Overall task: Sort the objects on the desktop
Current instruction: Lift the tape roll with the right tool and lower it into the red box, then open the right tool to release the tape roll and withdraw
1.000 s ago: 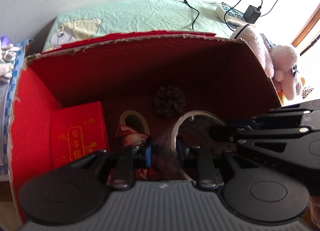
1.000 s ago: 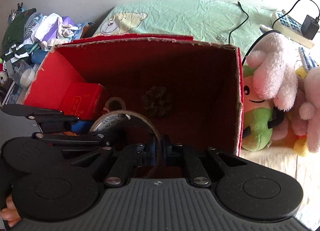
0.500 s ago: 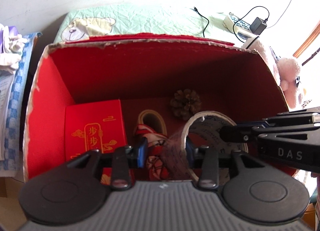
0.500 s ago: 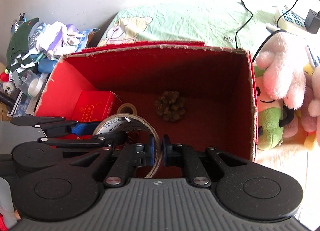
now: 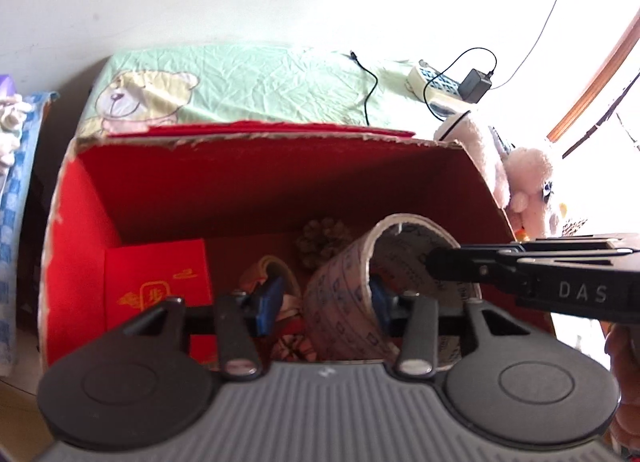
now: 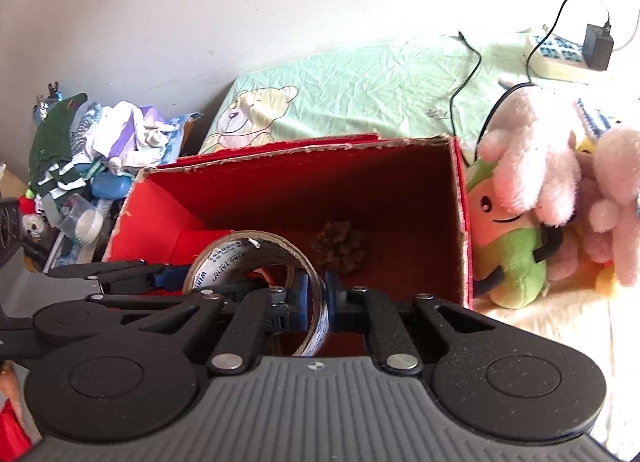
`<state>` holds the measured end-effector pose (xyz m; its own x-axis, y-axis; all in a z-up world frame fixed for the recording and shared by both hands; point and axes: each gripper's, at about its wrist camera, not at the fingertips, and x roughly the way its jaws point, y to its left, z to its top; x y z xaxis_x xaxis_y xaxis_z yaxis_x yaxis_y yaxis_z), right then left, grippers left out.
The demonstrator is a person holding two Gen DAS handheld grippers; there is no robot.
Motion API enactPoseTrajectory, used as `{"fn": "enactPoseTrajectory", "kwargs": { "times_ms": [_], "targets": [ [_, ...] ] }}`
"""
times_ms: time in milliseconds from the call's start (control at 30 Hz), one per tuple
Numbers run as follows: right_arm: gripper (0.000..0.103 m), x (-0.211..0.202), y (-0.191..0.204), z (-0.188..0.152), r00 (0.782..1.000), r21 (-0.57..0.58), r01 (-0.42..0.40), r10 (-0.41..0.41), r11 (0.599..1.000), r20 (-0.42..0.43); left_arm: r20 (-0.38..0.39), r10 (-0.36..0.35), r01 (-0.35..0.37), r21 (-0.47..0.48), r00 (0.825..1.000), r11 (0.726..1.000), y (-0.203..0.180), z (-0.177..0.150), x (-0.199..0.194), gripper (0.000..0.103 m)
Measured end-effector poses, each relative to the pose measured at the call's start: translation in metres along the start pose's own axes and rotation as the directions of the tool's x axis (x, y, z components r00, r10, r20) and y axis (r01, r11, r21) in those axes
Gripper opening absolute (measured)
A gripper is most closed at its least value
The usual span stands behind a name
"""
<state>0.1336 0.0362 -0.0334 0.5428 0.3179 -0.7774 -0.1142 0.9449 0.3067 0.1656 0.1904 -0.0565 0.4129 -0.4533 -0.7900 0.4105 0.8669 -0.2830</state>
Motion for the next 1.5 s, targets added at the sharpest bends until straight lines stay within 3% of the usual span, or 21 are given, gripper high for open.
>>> {"fn": "enactPoseTrajectory", "kwargs": {
  "times_ms": [100, 333, 500, 633, 800, 900, 1033, 1200, 1300, 1400, 1500],
  "targets": [
    [0.009, 0.003, 0.001, 0.0, 0.996, -0.017, 0.084, -0.083, 0.996, 0.02, -0.035, 0.005, -0.005, 0.007, 0.999, 1.0, -0.008, 0.003, 0.013, 0.047],
    [0.009, 0.026, -0.002, 0.0, 0.989, -0.051, 0.125, -0.129, 0.991, -0.075, -0.113, 0.059, -0.058, 0.014, 0.992, 0.998, -0.007, -0.001, 0.03, 0.046],
    [0.01, 0.044, 0.009, -0.005, 0.973, -0.123, 0.162, -0.179, 0.979, -0.147, -0.088, 0.13, -0.127, 0.041, 0.988, 0.991, -0.003, -0.003, 0.023, 0.046],
    [0.009, 0.058, 0.006, -0.009, 0.962, -0.115, 0.107, -0.132, 0.988, -0.24, -0.094, 0.125, -0.125, 0.007, 0.988, 0.992, 0.008, -0.004, 0.019, 0.047],
    [0.01, 0.074, -0.002, -0.013, 0.948, 0.001, 0.013, -0.012, 1.0, -0.318, -0.082, 0.151, -0.152, -0.009, 0.985, 0.988, 0.014, -0.006, 0.014, 0.047],
    [0.01, 0.074, 0.004, -0.015, 0.96, -0.026, 0.032, -0.038, 0.999, -0.277, -0.086, 0.177, -0.179, -0.012, 0.98, 0.984, 0.016, -0.006, 0.014, 0.047],
    [0.014, 0.075, 0.003, -0.016, 0.969, 0.021, 0.049, -0.043, 0.999, -0.242, -0.091, 0.189, -0.192, -0.022, 0.978, 0.981, 0.016, -0.007, 0.013, 0.047],
    [0.031, 0.074, 0.003, -0.018, 0.975, 0.048, 0.008, 0.003, 0.999, -0.222, -0.085, 0.222, -0.224, -0.012, 0.971, 0.975, 0.011, -0.008, 0.013, 0.047],
    [0.044, 0.062, -0.004, -0.019, 0.988, 0.094, -0.016, 0.031, 0.995, -0.151, -0.085, 0.231, -0.234, -0.02, 0.969, 0.972, 0.009, -0.009, 0.013, 0.047],
    [0.048, 0.049, -0.008, -0.022, 0.994, 0.146, -0.051, 0.064, 0.988, -0.086, -0.081, 0.252, -0.254, -0.018, 0.964, 0.967, 0.006, -0.01, 0.011, 0.047],
    [0.049, 0.036, -0.003, -0.028, 0.999, 0.126, -0.041, 0.044, 0.991, -0.02, -0.067, 0.285, -0.286, -0.006, 0.956, 0.958, 0.002, -0.012, 0.006, 0.047]
  ]
}}
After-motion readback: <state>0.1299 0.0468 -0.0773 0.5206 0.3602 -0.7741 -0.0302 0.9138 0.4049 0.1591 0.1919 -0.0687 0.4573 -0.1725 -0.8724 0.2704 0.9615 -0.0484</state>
